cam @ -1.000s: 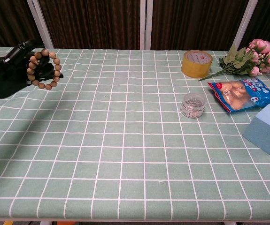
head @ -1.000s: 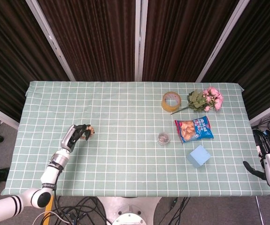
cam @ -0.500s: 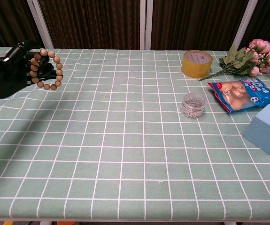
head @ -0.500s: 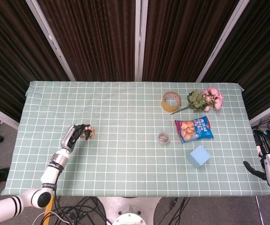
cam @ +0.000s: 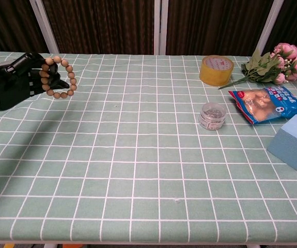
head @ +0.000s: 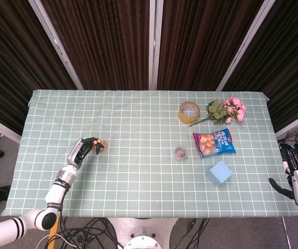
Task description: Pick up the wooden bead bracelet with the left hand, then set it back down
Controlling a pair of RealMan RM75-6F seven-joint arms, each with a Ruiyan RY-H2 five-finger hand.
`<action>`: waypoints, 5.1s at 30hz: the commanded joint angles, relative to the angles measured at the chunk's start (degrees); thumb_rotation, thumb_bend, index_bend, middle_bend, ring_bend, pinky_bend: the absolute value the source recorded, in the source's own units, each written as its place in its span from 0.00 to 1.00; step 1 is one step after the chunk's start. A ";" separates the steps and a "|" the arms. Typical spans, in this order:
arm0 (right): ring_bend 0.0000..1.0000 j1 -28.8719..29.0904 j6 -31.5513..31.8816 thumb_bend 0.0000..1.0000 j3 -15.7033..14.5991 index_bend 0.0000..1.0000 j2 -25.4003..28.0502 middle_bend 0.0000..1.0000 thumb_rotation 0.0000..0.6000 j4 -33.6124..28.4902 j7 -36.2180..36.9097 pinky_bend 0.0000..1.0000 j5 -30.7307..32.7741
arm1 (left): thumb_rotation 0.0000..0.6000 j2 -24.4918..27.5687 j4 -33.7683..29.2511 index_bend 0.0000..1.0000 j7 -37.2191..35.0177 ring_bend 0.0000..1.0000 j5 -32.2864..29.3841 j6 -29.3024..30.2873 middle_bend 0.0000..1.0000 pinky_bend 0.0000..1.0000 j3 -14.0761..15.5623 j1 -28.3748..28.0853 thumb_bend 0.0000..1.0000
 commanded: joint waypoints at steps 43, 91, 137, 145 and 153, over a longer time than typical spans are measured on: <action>0.00 0.21 -0.78 0.07 0.20 0.00 -0.41 0.12 1.00 1.06 1.25 0.00 0.95 | 0.55 0.22 0.84 0.53 -0.70 0.42 0.98 -2.16 0.65 0.13 -0.84 -0.53 0.54; 0.00 -0.30 0.14 0.07 0.10 0.00 -0.25 0.13 1.00 0.74 0.88 0.00 0.48 | 0.50 0.59 -0.18 0.60 -1.89 0.42 0.71 -2.88 0.70 0.13 -1.53 -0.02 0.72; 0.00 0.13 -1.12 0.07 -0.29 0.00 -0.94 0.13 1.00 2.53 3.31 0.00 0.48 | 0.21 -2.03 12.73 0.26 40.01 0.14 17.51 10.03 0.32 0.12 8.00 -2.94 0.48; 0.00 0.26 -1.93 0.07 -0.45 0.00 -1.01 0.13 1.00 3.56 4.63 0.00 1.00 | 0.91 0.03 8.95 0.20 51.63 0.11 13.69 17.40 0.26 0.11 4.58 -0.40 0.19; 0.00 0.32 -4.36 0.10 -1.12 0.00 0.45 0.12 1.00 5.33 6.74 0.00 2.30 | 1.00 13.79 1.57 0.20 55.62 0.11 7.95 23.00 0.26 0.10 4.29 7.83 0.19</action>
